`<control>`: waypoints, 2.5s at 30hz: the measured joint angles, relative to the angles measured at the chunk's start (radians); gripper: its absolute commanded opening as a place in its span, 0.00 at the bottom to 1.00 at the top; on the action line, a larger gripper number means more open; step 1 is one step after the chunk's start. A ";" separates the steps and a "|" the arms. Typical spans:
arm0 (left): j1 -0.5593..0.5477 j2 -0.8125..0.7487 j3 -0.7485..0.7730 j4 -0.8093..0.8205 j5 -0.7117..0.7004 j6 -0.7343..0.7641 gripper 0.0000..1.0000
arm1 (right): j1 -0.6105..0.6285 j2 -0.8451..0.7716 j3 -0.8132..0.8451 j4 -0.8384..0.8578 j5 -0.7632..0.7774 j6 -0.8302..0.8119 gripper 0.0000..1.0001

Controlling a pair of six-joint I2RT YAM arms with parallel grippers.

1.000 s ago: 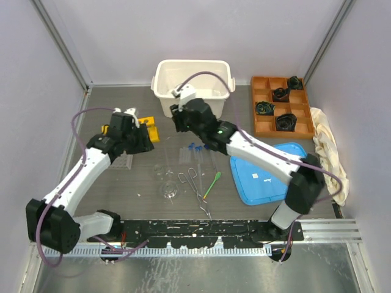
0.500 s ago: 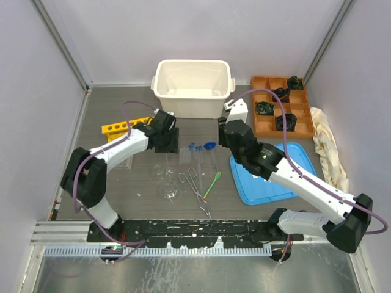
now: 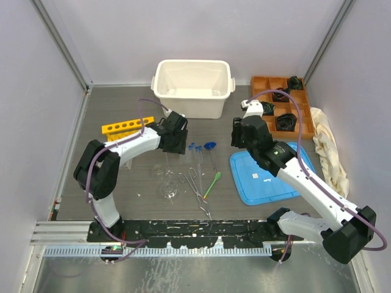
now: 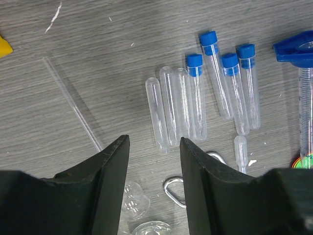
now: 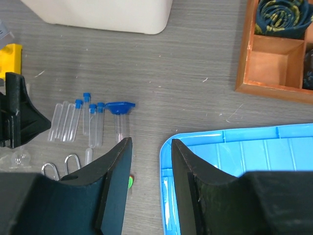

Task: Organize the chemistry lab equipment
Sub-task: Insert the test tube into the slot of the test tube rack, then pick up the test tube at the center of the board.

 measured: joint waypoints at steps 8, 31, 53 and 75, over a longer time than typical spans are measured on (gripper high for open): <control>-0.013 0.009 -0.002 0.000 -0.027 0.022 0.46 | -0.010 0.006 -0.016 -0.004 -0.047 0.001 0.43; -0.013 0.069 -0.009 0.015 -0.050 0.029 0.42 | -0.019 0.033 -0.029 0.002 -0.077 0.003 0.43; -0.028 0.092 -0.014 0.011 -0.016 0.013 0.39 | -0.021 0.047 -0.042 0.020 -0.084 0.003 0.43; -0.036 0.041 -0.076 -0.008 -0.016 0.026 0.00 | -0.023 0.068 -0.042 0.040 -0.168 0.029 0.44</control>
